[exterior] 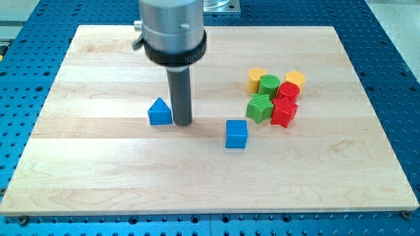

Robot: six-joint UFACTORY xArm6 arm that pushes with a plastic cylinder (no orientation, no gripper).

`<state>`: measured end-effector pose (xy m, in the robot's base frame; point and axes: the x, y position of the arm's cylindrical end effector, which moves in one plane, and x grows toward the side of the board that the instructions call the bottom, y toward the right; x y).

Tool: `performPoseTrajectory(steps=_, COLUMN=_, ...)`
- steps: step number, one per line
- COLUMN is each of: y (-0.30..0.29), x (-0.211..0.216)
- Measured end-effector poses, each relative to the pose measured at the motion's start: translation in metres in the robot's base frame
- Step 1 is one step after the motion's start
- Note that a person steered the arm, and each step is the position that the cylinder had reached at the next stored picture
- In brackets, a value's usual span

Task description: Move the blue triangle towards the bottom left side of the board

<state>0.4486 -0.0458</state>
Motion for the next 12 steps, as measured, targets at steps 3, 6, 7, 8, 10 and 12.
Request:
performPoseTrajectory(steps=3, y=-0.055, x=0.014)
performPoseTrajectory(steps=6, y=0.009, x=0.052)
performPoseTrajectory(steps=7, y=0.008, x=0.085)
performPoseTrajectory(steps=8, y=0.002, x=0.069)
performPoseTrajectory(steps=10, y=-0.02, x=0.037)
performPoseTrajectory(steps=12, y=-0.077, x=0.058)
